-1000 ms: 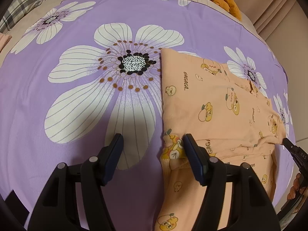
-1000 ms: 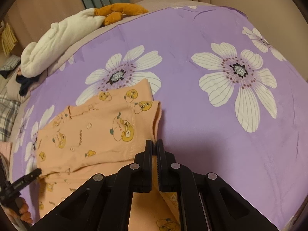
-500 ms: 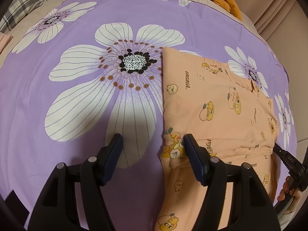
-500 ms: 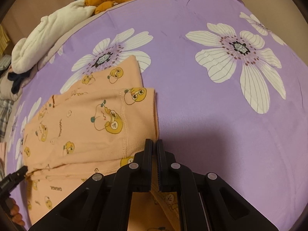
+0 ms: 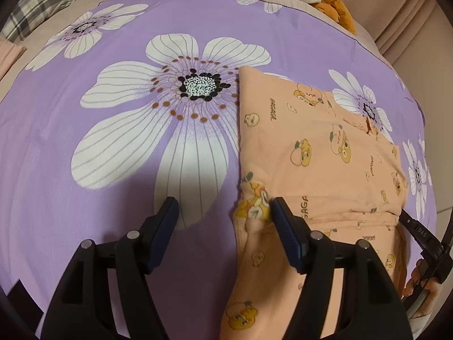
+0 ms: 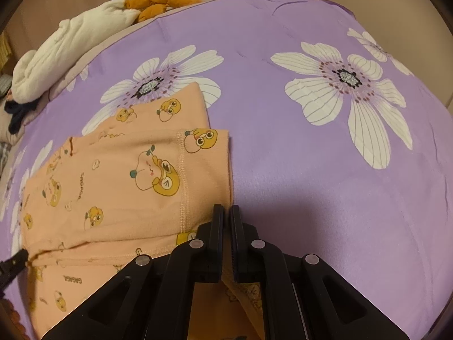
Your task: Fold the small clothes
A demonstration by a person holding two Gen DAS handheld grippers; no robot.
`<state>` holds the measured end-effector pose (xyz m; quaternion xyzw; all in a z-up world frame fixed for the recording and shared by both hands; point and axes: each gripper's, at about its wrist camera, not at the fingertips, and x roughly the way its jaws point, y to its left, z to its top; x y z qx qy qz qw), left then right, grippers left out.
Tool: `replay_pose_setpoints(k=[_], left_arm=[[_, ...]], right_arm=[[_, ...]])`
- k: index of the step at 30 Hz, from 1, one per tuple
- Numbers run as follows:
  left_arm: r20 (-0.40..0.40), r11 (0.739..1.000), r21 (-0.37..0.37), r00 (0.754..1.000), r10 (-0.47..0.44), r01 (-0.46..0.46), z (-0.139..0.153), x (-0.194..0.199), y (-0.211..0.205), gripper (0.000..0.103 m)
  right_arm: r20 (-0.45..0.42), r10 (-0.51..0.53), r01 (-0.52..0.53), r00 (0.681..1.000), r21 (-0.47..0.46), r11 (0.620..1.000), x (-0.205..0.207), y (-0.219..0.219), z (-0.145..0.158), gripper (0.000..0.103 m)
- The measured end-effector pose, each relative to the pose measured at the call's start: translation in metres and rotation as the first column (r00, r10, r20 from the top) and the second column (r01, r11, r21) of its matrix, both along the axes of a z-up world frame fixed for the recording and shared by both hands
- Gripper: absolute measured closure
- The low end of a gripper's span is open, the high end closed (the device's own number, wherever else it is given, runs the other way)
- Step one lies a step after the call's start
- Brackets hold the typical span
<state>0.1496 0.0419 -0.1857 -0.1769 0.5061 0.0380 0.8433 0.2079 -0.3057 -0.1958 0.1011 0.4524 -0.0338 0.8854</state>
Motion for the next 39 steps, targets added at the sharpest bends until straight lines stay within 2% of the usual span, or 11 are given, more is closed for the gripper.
replay_pose_setpoints(k=[5,7,8,9,11,14,18,23,29,36,39], left_arm=[[0.001,1.000,-0.014,1.000,-0.023,0.023,0.007,-0.016,-0.007,0.036],[0.029,0.998,-0.033,0.998,-0.048,0.049,0.015,-0.026,-0.011,0.035],[0.041,0.998,-0.037,0.998,-0.052,0.054,0.019,-0.031,-0.013,0.035],[0.059,0.998,-0.041,0.997,-0.054,0.056,0.026,-0.039,-0.015,0.034],[0.081,0.996,-0.058,0.995,-0.056,0.060,0.036,-0.048,-0.018,0.029],[0.126,0.988,-0.129,0.990,-0.064,0.081,0.051,-0.064,-0.019,0.021],[0.170,0.989,-0.108,0.982,-0.078,0.097,0.065,-0.087,-0.025,0.013],[0.159,0.985,-0.126,0.982,-0.099,0.119,0.056,-0.109,-0.027,0.013],[0.096,0.975,-0.176,0.988,-0.118,0.133,0.028,-0.130,-0.030,0.014],[0.058,0.974,-0.178,0.989,-0.134,0.143,0.006,-0.148,-0.036,0.020],[0.061,0.974,-0.168,0.988,-0.142,0.150,0.003,-0.155,-0.039,0.023]], right_arm=[[-0.006,0.038,-0.039,0.999,-0.122,0.992,-0.002,0.012,0.006,0.098],[-0.027,0.050,-0.053,0.998,-0.137,0.989,-0.009,0.012,0.010,0.092],[-0.028,0.062,-0.065,0.998,-0.119,0.991,-0.015,0.010,0.013,0.077],[-0.019,0.075,-0.076,0.997,-0.095,0.993,-0.022,0.008,0.017,0.048],[0.035,0.098,-0.097,0.995,-0.044,0.994,-0.042,0.004,0.029,0.024],[0.102,0.134,-0.133,0.986,-0.014,0.991,-0.070,0.000,0.047,0.024],[0.138,0.117,-0.118,0.983,-0.001,0.993,-0.101,-0.013,0.057,0.024],[0.138,0.115,-0.128,0.984,0.093,0.987,-0.134,-0.027,0.046,0.024],[0.088,0.125,-0.131,0.988,0.066,0.989,-0.162,-0.028,0.025,0.024],[0.036,0.122,-0.124,0.992,0.049,0.991,-0.182,-0.030,0.006,0.024],[0.031,0.117,-0.119,0.993,0.083,0.989,-0.190,-0.035,-0.001,0.024]])
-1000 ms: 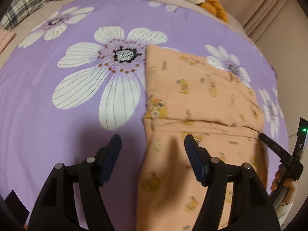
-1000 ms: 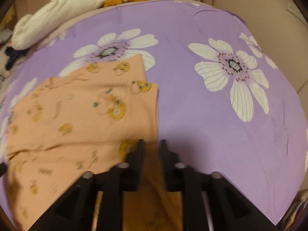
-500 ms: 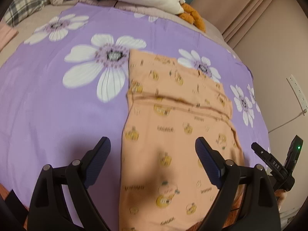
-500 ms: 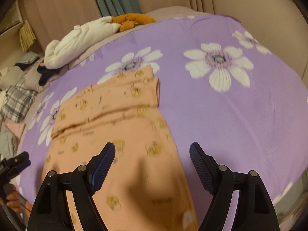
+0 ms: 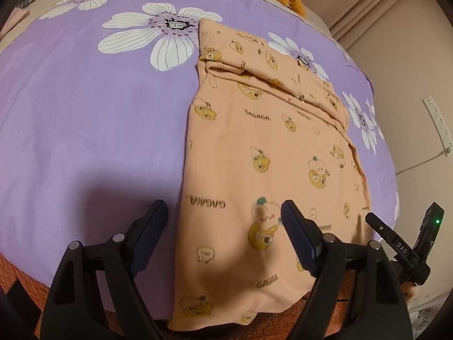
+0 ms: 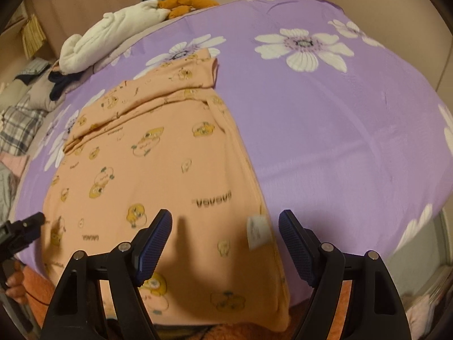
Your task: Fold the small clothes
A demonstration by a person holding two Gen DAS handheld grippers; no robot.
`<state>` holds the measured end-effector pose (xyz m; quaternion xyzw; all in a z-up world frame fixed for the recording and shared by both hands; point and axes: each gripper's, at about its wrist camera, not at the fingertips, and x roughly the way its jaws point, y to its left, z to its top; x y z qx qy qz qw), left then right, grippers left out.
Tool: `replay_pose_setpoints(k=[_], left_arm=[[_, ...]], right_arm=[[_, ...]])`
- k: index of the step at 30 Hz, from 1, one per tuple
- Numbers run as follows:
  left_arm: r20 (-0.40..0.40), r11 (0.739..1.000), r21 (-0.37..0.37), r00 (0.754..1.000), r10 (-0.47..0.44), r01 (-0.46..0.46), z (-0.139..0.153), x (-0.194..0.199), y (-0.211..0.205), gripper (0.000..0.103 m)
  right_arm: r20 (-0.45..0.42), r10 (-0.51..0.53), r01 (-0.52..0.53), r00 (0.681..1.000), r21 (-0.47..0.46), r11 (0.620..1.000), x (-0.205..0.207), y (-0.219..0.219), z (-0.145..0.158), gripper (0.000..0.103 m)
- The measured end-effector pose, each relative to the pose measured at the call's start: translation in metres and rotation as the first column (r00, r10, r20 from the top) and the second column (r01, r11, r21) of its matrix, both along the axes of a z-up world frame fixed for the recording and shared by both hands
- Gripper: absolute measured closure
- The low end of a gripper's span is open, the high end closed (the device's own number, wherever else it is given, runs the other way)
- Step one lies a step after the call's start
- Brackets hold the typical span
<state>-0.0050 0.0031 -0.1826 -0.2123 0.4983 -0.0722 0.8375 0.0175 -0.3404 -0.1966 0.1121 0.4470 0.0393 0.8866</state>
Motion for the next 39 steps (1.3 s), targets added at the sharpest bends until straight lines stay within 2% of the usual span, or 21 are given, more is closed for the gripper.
replay_pose_setpoints(k=[5,7,8,10,11,12,13,14,17,20,24,28,31,35,39], left_arm=[[-0.003,1.000,0.007,1.000,-0.005,0.005,-0.002,-0.007,-0.003,0.029],[-0.005,1.000,0.005,1.000,-0.008,0.008,-0.003,-0.008,-0.005,0.037],[-0.008,1.000,-0.006,1.000,-0.009,0.009,-0.005,-0.009,-0.006,0.041],[-0.020,0.998,-0.064,0.999,-0.025,0.024,-0.008,-0.009,-0.008,0.068],[-0.026,0.995,-0.090,0.999,-0.043,0.040,-0.010,-0.008,-0.010,0.073],[-0.032,0.994,-0.097,0.998,-0.054,0.051,-0.012,-0.007,-0.012,0.085],[-0.037,0.995,-0.083,0.998,-0.052,0.049,-0.014,-0.005,-0.014,0.092],[-0.040,0.996,-0.083,0.998,-0.047,0.044,-0.015,-0.004,-0.015,0.093],[-0.019,0.995,-0.095,1.000,-0.021,0.019,-0.004,-0.008,-0.014,0.095],[0.069,0.996,-0.081,0.997,-0.018,0.024,0.024,-0.014,-0.014,0.096],[0.185,0.995,-0.096,0.983,0.014,0.004,0.061,-0.012,-0.005,0.096],[0.246,0.996,-0.091,0.968,0.040,-0.018,0.079,0.000,0.006,0.096],[0.259,0.996,-0.088,0.965,0.052,-0.030,0.081,0.013,0.010,0.096],[0.255,0.997,-0.056,0.965,0.060,-0.047,0.076,0.032,0.011,0.095],[0.218,0.997,-0.026,0.973,0.072,-0.068,0.061,0.059,0.015,0.095]], right_arm=[[-0.008,0.013,-0.013,1.000,-0.003,1.000,-0.010,-0.001,-0.008,0.032],[-0.004,0.020,-0.020,1.000,0.000,1.000,-0.010,-0.001,-0.010,0.039],[-0.006,0.025,-0.025,1.000,0.006,1.000,-0.009,-0.001,-0.010,0.046],[-0.009,0.034,-0.034,0.999,0.006,0.999,-0.006,-0.001,-0.010,0.059],[-0.006,0.051,-0.051,0.999,0.006,0.999,-0.005,0.001,-0.010,0.070],[-0.004,0.065,-0.065,0.998,0.017,0.998,-0.004,0.002,-0.010,0.084],[-0.002,0.078,-0.078,0.997,0.032,0.996,-0.002,0.003,-0.009,0.089],[-0.003,0.086,-0.085,0.996,0.040,0.996,0.000,0.004,-0.009,0.094],[0.022,0.101,-0.102,0.995,0.062,0.993,0.001,0.008,0.001,0.095],[0.109,0.125,-0.139,0.986,0.140,0.980,-0.001,0.003,0.029,0.095],[0.246,0.134,-0.170,0.960,0.134,0.976,-0.001,0.002,0.075,0.095],[0.314,0.115,-0.160,0.942,0.121,0.980,0.010,0.001,0.098,0.095],[0.322,0.117,-0.165,0.939,0.126,0.978,0.022,0.006,0.099,0.095],[0.284,0.105,-0.146,0.953,0.126,0.981,0.043,0.012,0.087,0.095],[0.225,0.088,-0.122,0.970,0.142,0.982,0.068,0.013,0.070,0.095]])
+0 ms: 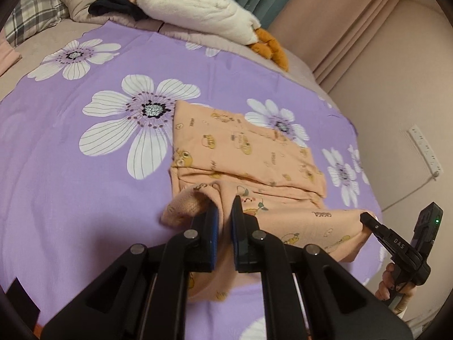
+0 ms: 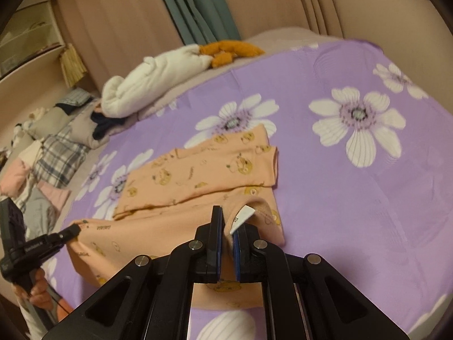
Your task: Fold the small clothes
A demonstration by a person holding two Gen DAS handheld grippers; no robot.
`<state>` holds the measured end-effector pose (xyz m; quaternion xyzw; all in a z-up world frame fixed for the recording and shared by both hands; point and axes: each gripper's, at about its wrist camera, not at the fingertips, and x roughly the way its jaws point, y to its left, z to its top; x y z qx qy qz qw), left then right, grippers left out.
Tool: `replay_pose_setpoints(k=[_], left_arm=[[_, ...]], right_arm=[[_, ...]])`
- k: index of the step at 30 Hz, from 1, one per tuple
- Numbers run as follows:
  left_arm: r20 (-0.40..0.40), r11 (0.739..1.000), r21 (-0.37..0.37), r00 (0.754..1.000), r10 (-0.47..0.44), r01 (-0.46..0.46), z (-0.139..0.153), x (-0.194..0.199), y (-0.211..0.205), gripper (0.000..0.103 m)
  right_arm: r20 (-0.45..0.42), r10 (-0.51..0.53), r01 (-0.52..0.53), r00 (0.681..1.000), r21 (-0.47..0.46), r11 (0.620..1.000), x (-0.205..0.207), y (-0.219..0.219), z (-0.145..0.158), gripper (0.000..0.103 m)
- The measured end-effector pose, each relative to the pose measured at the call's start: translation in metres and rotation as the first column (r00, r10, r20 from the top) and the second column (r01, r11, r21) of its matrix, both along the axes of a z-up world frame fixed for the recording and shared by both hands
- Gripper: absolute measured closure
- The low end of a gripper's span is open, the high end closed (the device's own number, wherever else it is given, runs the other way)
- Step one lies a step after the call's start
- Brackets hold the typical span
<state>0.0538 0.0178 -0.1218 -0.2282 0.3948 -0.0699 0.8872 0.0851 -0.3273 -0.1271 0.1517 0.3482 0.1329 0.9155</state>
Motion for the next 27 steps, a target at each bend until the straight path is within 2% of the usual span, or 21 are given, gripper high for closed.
replay_pose_setpoints(k=[7,11,14,18,23,27], left_arm=[[-0.104,0.998,0.061,0.994,0.031,-0.025,-0.037,0.036,-0.001,0.094],[-0.166,0.993,0.113,0.985,0.045,-0.027,-0.059,0.047,-0.003,0.090],[-0.174,0.991,0.132,0.984,0.040,-0.017,-0.068,0.049,-0.006,0.089],[-0.196,0.993,0.108,0.979,0.061,-0.040,-0.071,0.054,-0.003,0.089],[-0.201,0.996,0.072,0.977,0.066,-0.053,-0.073,0.054,-0.001,0.088],[-0.213,0.998,0.023,0.975,0.069,-0.066,-0.073,0.054,0.004,0.088]], right_arm=[[-0.112,-0.038,0.037,0.993,-0.007,0.999,0.038,0.004,-0.036,0.095],[-0.158,-0.081,0.069,0.984,-0.076,0.995,0.053,0.007,-0.057,0.095],[-0.165,-0.061,0.055,0.984,-0.040,0.998,0.055,0.005,-0.066,0.095],[-0.181,-0.046,0.053,0.982,0.034,0.998,0.051,-0.004,-0.068,0.095],[-0.165,-0.039,0.048,0.986,0.052,0.997,0.048,-0.005,-0.073,0.095],[-0.156,-0.046,0.052,0.987,0.033,0.998,0.047,-0.003,-0.073,0.095]])
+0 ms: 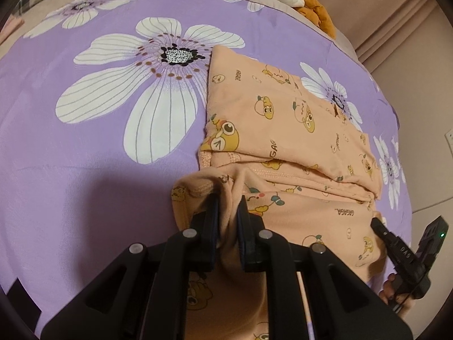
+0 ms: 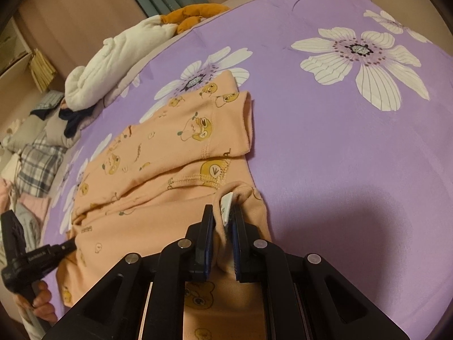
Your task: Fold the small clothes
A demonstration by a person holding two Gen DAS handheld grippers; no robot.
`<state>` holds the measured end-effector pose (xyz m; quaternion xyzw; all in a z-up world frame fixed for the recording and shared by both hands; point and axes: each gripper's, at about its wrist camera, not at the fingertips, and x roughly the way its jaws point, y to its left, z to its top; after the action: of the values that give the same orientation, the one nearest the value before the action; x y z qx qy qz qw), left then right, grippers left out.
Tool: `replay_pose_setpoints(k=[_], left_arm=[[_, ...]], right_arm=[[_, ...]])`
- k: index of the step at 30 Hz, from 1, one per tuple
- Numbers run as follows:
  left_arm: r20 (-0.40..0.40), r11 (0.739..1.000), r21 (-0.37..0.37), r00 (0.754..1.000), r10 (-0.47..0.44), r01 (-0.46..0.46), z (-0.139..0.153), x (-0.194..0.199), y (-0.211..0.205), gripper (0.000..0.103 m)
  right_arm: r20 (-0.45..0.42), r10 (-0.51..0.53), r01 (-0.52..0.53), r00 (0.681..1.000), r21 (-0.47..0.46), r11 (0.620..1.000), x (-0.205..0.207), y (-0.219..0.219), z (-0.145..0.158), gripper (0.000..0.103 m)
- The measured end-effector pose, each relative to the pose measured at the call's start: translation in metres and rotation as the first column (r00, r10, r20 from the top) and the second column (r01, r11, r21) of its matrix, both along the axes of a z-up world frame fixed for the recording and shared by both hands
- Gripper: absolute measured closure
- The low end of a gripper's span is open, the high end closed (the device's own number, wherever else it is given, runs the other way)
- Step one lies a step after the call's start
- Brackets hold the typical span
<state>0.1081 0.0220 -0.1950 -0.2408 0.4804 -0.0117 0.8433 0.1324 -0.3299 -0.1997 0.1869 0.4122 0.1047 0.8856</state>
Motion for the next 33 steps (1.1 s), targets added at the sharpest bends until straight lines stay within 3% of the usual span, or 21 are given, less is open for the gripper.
replay_pose_setpoints(k=[7,11,13,14,16,18,28,33], left_arm=[[-0.014,1.000,-0.008,1.000,0.026,-0.026,0.007,-0.014,-0.003,0.088],[0.010,0.998,-0.017,0.998,0.056,-0.056,0.022,-0.038,-0.001,0.068],[0.032,0.998,0.018,0.998,0.053,-0.054,0.030,-0.050,-0.002,0.062],[0.038,0.998,0.031,0.998,0.048,-0.049,0.032,-0.054,-0.001,0.059],[0.044,0.998,0.048,0.998,0.046,-0.048,0.037,-0.064,0.001,0.042],[0.052,0.996,0.057,0.997,0.063,-0.066,0.040,-0.073,0.004,0.036],[0.054,0.998,0.061,0.998,0.019,-0.022,0.030,-0.086,0.004,0.035],[0.074,0.998,0.068,0.997,0.012,-0.017,0.028,-0.088,0.005,0.035]], right_arm=[[-0.016,-0.034,0.033,0.999,-0.063,0.997,0.003,0.008,0.004,0.095],[-0.005,-0.087,0.085,0.996,-0.136,0.987,-0.009,0.014,0.018,0.093],[0.006,-0.103,0.103,0.995,-0.145,0.984,-0.014,0.012,0.021,0.085],[0.005,-0.118,0.118,0.993,-0.141,0.983,-0.017,0.010,0.022,0.077],[0.010,-0.140,0.140,0.990,-0.127,0.982,-0.022,0.005,0.024,0.061],[0.014,-0.156,0.157,0.988,-0.120,0.980,-0.026,0.001,0.024,0.045],[0.034,-0.153,0.156,0.988,-0.120,0.980,-0.059,-0.014,0.029,0.045],[0.058,-0.149,0.157,0.987,-0.187,0.970,-0.073,-0.017,0.030,0.045]])
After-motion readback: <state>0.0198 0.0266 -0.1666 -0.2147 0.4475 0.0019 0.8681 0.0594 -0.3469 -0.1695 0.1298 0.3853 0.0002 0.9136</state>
